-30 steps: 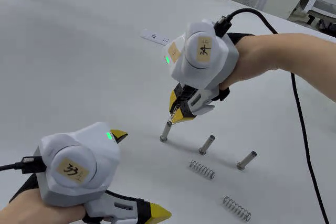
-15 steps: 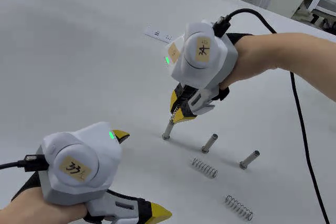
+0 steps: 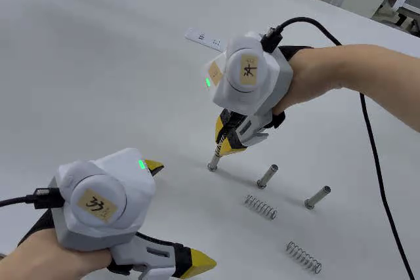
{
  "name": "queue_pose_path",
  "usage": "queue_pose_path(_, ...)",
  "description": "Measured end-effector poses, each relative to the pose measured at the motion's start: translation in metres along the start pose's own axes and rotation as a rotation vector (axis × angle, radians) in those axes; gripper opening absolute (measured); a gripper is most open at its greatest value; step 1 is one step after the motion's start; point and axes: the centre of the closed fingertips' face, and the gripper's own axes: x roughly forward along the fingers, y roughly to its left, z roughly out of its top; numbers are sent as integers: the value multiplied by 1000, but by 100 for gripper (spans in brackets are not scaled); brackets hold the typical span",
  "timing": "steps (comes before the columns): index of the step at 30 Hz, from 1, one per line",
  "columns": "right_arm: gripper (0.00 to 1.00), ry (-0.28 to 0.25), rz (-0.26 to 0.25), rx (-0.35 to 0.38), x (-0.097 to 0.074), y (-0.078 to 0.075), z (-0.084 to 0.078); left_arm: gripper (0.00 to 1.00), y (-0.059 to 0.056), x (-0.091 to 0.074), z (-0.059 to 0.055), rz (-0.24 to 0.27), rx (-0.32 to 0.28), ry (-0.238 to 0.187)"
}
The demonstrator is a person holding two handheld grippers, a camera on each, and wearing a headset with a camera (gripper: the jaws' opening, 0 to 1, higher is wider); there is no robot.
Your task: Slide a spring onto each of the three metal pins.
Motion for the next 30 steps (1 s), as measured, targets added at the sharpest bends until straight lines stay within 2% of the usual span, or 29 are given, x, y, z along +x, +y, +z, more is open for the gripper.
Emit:
queue_pose_path(17, 8, 11, 16, 19, 28, -3, -6, 96, 3, -2, -4, 8, -14, 13)
queue_pose_path(30, 8, -3, 20, 40, 34, 1, -5, 96, 2, -5, -9, 8, -17, 23)
